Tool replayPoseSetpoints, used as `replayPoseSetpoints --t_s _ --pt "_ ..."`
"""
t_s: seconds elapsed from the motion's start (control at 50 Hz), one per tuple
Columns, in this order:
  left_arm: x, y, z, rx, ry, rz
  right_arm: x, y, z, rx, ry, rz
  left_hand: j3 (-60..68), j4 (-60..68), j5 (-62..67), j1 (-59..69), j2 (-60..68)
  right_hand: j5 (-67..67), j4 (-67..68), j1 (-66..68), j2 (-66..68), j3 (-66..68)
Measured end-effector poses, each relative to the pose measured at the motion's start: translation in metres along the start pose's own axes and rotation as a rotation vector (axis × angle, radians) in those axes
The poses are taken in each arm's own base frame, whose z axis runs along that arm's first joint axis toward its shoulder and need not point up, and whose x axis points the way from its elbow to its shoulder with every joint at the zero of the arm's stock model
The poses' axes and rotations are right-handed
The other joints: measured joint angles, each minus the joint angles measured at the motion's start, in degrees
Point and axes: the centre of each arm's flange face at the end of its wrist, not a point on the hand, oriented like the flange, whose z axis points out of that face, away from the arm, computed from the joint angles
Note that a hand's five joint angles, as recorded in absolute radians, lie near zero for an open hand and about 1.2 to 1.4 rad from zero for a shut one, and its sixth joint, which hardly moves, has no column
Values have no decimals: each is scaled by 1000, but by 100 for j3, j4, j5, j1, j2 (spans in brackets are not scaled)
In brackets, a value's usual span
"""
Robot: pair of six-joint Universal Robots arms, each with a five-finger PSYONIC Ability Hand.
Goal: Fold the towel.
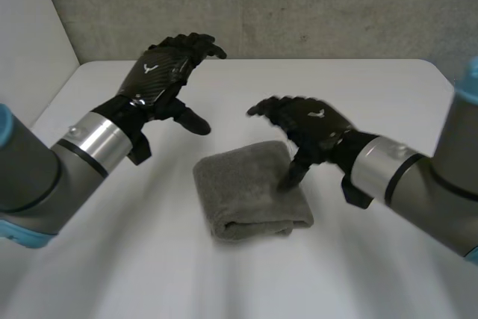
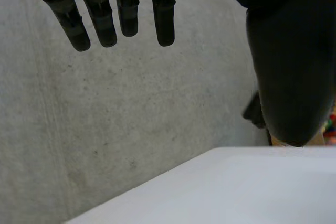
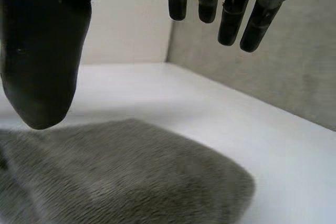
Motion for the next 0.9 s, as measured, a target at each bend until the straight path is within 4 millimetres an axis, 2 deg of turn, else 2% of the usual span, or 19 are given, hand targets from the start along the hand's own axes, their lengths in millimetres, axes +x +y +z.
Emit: replayPoseSetpoints --t_s 0.06,0.12,0.22,0.38,0.48,0.58,0.64,0.7,0.8,0.88,0.9 --pt "9 11 -1 -29 -37 -78 12 0 2 16 25 52 0 0 0 0 0 0 0 -1 0 0" --pt "17 26 -4 -79 -74 -129 19 9 8 -1 34 85 0 0 1 0 0 0 0 -3 0 0" --pt "26 58 -18 -206 -161 -182 27 38 24 -74 39 129 0 0 2 0 0 0 0 -5 0 0" --pt "25 101 -38 -352 -244 -192 33 85 40 -191 44 164 0 0 -4 0 0 0 0 -6 0 0" --pt "22 123 -41 -414 -254 -164 37 96 43 -215 70 130 0 0 2 0 0 0 0 -6 0 0" --pt "18 134 -40 -445 -248 -108 42 93 42 -208 110 56 0 0 -1 0 0 0 0 -6 0 0" --pt "17 130 -37 -434 -244 -87 42 86 40 -192 123 28 0 0 -2 0 0 0 0 -6 0 0" --pt "16 116 -30 -392 -240 -68 42 72 37 -160 134 3 0 0 0 0 0 -1 0 -6 0 0" --pt "16 75 -16 -270 -225 -39 42 38 31 -67 157 -37 0 0 0 0 0 0 0 -6 0 0" --pt "18 31 -2 -147 -210 -11 48 -9 22 60 251 -85 0 0 0 0 0 0 0 -6 0 -1" --pt "18 26 -1 -135 -209 -8 49 -15 20 77 271 -91 0 0 0 0 0 0 0 -7 0 -1"
